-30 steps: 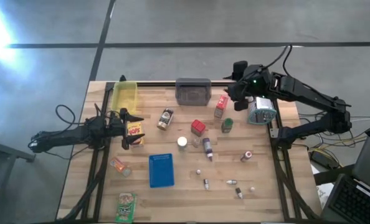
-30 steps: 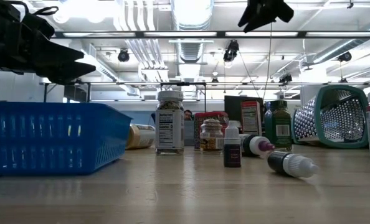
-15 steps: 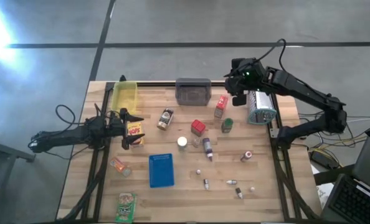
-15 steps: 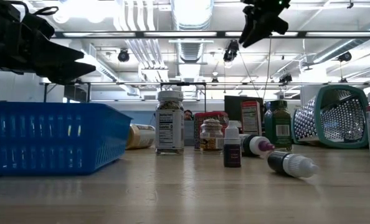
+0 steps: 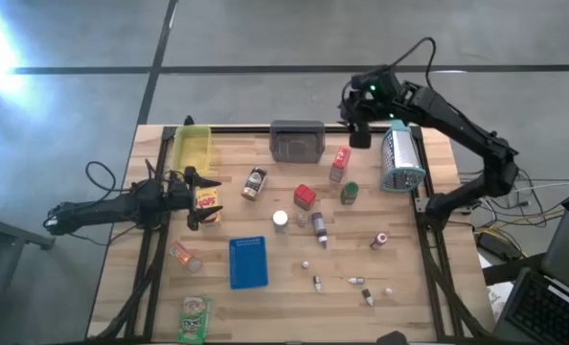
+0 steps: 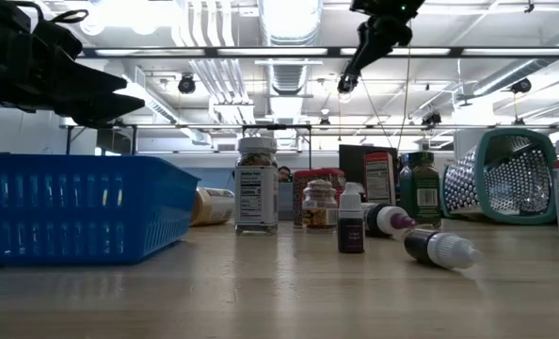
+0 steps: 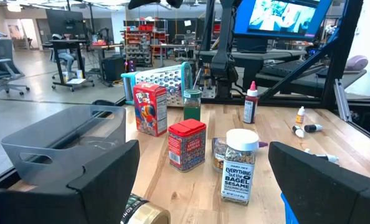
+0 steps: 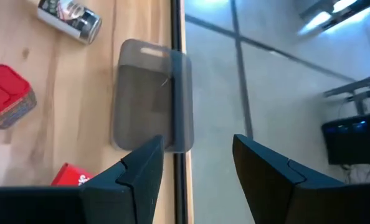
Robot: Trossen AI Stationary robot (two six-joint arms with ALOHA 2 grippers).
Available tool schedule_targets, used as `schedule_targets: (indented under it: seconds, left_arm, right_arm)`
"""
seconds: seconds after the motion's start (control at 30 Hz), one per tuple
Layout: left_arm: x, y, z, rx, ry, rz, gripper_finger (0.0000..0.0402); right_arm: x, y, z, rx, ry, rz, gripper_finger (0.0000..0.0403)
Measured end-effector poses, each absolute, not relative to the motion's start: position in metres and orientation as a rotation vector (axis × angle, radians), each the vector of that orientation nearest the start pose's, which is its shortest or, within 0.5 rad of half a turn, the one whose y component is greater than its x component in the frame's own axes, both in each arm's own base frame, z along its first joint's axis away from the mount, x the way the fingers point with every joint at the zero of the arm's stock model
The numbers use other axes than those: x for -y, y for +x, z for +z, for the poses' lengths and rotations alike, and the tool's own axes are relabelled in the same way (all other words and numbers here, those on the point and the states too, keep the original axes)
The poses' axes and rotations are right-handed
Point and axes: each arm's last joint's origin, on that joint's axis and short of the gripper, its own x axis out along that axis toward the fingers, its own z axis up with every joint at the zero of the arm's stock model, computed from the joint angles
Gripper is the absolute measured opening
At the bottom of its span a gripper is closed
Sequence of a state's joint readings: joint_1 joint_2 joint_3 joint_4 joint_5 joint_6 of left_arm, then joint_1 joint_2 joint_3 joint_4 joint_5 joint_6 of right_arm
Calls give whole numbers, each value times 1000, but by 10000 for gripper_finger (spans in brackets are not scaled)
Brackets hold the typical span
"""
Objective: Pick & Place Kitchen Items
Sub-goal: Put the red cereal box into the yellow bin
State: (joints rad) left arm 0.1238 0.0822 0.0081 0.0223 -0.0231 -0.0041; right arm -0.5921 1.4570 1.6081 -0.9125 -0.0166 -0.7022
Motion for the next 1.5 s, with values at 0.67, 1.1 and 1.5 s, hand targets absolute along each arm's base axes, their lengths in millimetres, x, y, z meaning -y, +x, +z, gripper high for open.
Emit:
schedule_targets:
  seconds: [0.67, 1.1, 1.5]
  left_arm:
    - [-13, 101, 162, -51, -7, 148, 362]
    - [-13, 101, 162, -51, -7, 147, 362]
    - [-13, 101, 162, -51, -7, 147, 362]
  right_arm:
    - [187, 285, 387, -1143, -376, 87, 164]
    - [188, 288, 381, -1149, -498, 179, 101]
    - [187, 287, 387, -1141, -335, 57, 68]
